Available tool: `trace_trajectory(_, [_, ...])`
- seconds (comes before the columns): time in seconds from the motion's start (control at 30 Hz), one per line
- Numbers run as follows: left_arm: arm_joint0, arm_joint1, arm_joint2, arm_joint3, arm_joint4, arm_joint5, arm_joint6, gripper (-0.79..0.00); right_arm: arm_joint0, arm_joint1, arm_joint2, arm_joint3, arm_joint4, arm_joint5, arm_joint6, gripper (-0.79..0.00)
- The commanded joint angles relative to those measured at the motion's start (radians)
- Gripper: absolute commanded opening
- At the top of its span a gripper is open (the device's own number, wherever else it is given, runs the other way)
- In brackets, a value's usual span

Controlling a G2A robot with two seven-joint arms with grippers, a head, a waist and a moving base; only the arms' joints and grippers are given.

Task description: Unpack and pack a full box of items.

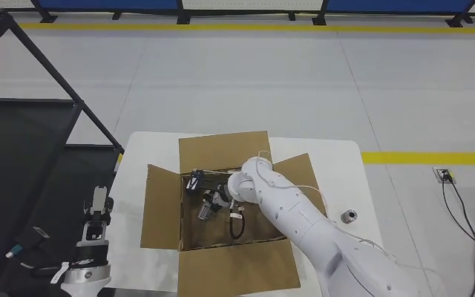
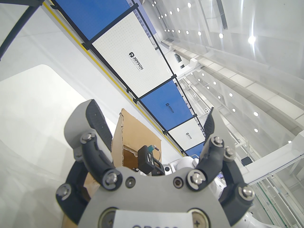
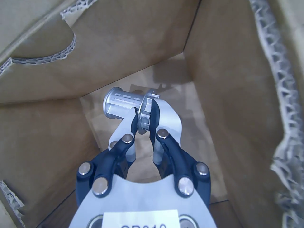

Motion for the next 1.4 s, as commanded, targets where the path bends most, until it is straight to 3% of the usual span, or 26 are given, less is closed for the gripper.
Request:
trace_trajectory(0.0, [0.000, 0.000, 0.000, 0.000, 0.000, 0.000, 0.000, 0.000, -0.026, 0.032, 0.016, -0.102, -0.035, 0.053, 0.012, -0.785])
trace_trajectory(0.23, [0.000, 0.000, 0.000, 0.000, 0.000, 0.000, 0.000, 0.000, -0.238, 0.197, 0.171, -0.645, -0.187, 0.246, 0.207, -0.785])
trace_trajectory(0.37, [0.000, 0.000, 0.000, 0.000, 0.000, 0.000, 0.000, 0.000, -0.488, 0.309, 0.357, -1.063, -0.336, 0.285, 0.334, -0.785])
trace_trajectory(0.5, [0.000, 0.000, 0.000, 0.000, 0.000, 0.000, 0.000, 0.000, -0.652, 0.354, 0.462, -1.249, -0.485, 0.328, 0.265, -0.785])
trace_trajectory(0.57, [0.000, 0.000, 0.000, 0.000, 0.000, 0.000, 0.000, 0.000, -0.706, 0.363, 0.495, -1.279, -0.558, 0.387, 0.189, -0.785])
trace_trajectory(1.2, [0.000, 0.000, 0.000, 0.000, 0.000, 0.000, 0.000, 0.000, -0.716, 0.364, 0.497, -1.282, -0.561, 0.389, 0.156, -0.785])
trace_trajectory(1.37, [0.000, 0.000, 0.000, 0.000, 0.000, 0.000, 0.000, 0.000, -0.775, 0.380, 0.515, -1.408, -0.748, 0.399, 0.050, -0.785])
